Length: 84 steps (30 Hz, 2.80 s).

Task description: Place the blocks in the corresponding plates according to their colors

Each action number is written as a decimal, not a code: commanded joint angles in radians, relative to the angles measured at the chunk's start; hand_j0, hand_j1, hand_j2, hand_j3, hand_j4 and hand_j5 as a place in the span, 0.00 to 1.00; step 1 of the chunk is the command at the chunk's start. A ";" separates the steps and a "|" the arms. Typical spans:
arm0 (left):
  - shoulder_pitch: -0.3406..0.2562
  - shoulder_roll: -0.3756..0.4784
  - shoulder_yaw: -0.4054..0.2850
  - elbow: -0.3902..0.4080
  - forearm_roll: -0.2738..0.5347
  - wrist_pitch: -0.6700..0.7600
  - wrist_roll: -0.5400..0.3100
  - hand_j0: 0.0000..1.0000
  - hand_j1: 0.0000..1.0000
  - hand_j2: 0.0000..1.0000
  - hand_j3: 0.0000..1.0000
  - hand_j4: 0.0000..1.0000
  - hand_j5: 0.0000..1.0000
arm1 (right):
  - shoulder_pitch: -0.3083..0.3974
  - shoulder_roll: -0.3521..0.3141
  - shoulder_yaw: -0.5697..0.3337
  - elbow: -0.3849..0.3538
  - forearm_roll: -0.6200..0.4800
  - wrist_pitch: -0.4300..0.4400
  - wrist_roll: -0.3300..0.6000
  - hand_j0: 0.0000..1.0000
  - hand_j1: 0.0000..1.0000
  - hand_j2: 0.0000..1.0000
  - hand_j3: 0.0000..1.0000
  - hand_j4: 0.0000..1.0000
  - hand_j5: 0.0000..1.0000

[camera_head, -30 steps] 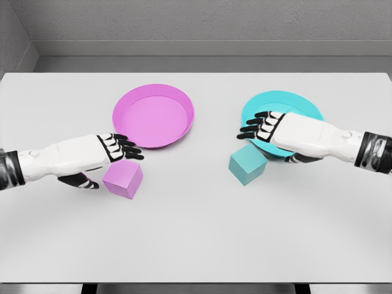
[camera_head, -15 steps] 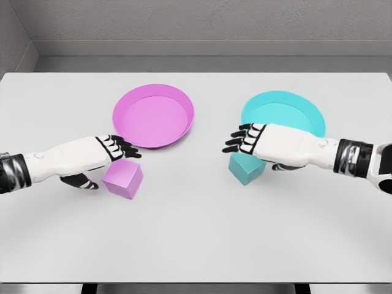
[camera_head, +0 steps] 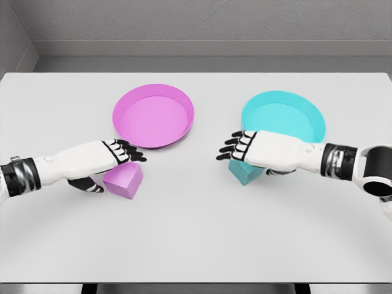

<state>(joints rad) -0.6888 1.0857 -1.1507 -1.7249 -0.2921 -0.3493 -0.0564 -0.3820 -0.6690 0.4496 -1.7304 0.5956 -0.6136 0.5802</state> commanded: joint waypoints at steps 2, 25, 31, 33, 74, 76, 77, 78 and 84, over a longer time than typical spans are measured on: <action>0.000 -0.018 0.000 0.007 0.002 0.012 0.000 1.00 1.00 1.00 1.00 1.00 1.00 | 0.000 0.003 0.004 0.012 0.026 0.003 0.003 1.00 1.00 1.00 1.00 1.00 1.00; 0.000 -0.046 -0.040 0.015 -0.070 0.042 -0.002 1.00 1.00 1.00 1.00 1.00 1.00 | -0.018 0.034 0.003 0.103 0.030 0.003 0.010 1.00 1.00 1.00 1.00 1.00 1.00; 0.000 -0.044 -0.041 0.015 -0.079 0.039 -0.002 0.93 0.93 0.93 0.93 0.93 0.93 | -0.018 0.043 0.004 0.129 0.030 0.003 0.020 1.00 1.00 1.00 1.00 1.00 1.00; 0.000 -0.044 -0.041 0.013 -0.081 0.035 -0.017 0.86 0.86 0.86 0.86 0.86 0.86 | -0.020 0.046 0.003 0.129 0.030 0.003 0.021 1.00 1.00 1.00 1.00 1.00 1.00; -0.308 -0.360 -0.040 0.444 -0.015 -0.011 -0.100 0.48 0.48 0.48 0.48 0.48 0.48 | -0.055 0.091 -0.008 0.126 0.040 0.003 0.031 0.77 0.77 0.77 0.77 0.77 0.77; -0.311 -0.379 -0.040 0.464 -0.016 -0.011 -0.102 0.48 0.48 0.48 0.48 0.48 0.48 | -0.054 0.091 -0.046 0.126 0.038 0.003 0.031 0.77 0.77 0.77 0.77 0.77 0.77; -0.319 -0.380 -0.040 0.465 -0.016 -0.011 -0.103 0.48 0.48 0.48 0.48 0.48 0.48 | -0.054 0.091 -0.068 0.127 0.038 0.003 0.031 0.77 0.77 0.77 0.77 0.77 0.77; -0.319 -0.382 -0.040 0.467 -0.016 -0.011 -0.103 0.48 0.48 0.48 0.48 0.48 0.48 | -0.049 0.089 -0.107 0.129 0.038 0.003 0.031 0.77 0.77 0.77 0.77 0.77 0.77; -0.328 -0.455 -0.040 0.554 -0.021 -0.010 -0.103 0.51 0.51 0.51 0.51 0.51 0.51 | -0.041 0.081 -0.315 0.201 0.020 0.003 0.031 0.78 0.78 0.78 0.78 0.78 0.78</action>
<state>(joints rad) -1.0170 0.6552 -1.1920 -1.2000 -0.3136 -0.3595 -0.1590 -0.4234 -0.5855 0.2121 -1.5600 0.6280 -0.6143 0.6115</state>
